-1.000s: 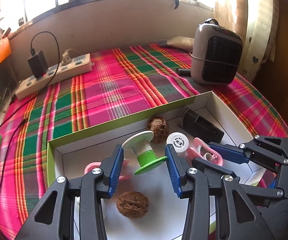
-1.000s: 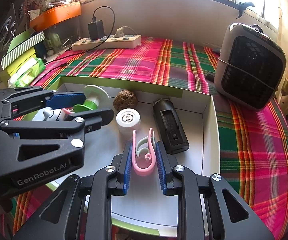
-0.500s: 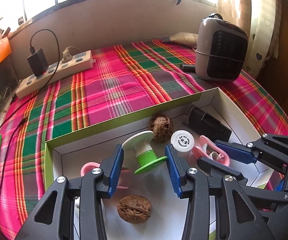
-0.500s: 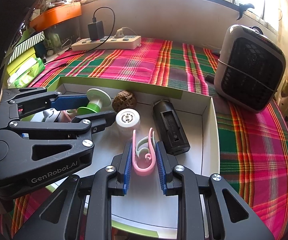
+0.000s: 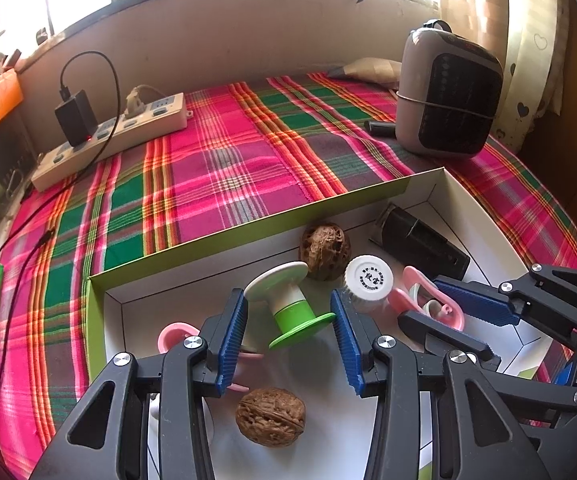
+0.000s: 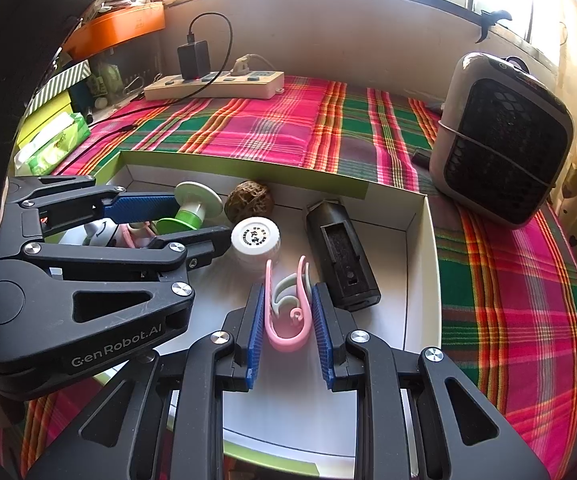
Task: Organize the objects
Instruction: 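Open right gripper releasing pink clip in box while left gripper releases green spool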
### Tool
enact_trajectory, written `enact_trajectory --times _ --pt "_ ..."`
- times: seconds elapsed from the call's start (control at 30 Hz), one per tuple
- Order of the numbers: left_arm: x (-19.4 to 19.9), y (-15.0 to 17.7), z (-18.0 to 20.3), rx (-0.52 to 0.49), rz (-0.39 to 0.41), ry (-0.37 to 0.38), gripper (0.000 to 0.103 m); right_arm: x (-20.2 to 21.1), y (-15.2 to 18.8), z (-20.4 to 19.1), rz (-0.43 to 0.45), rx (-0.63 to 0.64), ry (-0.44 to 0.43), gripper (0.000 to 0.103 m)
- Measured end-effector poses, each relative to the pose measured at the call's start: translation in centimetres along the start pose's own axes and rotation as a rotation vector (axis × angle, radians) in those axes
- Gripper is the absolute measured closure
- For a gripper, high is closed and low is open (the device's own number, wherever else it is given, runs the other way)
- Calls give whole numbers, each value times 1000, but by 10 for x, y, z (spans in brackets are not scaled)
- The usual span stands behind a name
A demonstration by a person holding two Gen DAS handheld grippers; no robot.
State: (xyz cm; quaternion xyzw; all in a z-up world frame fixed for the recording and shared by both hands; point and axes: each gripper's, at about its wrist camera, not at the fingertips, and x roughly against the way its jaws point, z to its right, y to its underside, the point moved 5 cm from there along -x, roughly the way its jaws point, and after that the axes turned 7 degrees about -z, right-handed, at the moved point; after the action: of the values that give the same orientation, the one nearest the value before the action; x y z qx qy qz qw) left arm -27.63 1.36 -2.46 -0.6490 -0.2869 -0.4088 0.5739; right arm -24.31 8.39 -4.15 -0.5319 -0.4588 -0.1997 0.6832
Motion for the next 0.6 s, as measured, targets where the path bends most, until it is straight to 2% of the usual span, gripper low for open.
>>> enact_trajectory --times 0.13,0.27,0.53,0.6 --pt "0 0 0 1 -8 -8 62 0 0 0 -2 -3 -3 78" --pt "0 0 0 6 -13 -4 62 0 1 -2 -6 6 -17 68" --pt "3 3 -1 11 -13 -10 62 2 2 -2 -2 8 -5 66" --pt "6 4 -1 16 -9 -5 62 3 2 -2 -1 6 -4 61"
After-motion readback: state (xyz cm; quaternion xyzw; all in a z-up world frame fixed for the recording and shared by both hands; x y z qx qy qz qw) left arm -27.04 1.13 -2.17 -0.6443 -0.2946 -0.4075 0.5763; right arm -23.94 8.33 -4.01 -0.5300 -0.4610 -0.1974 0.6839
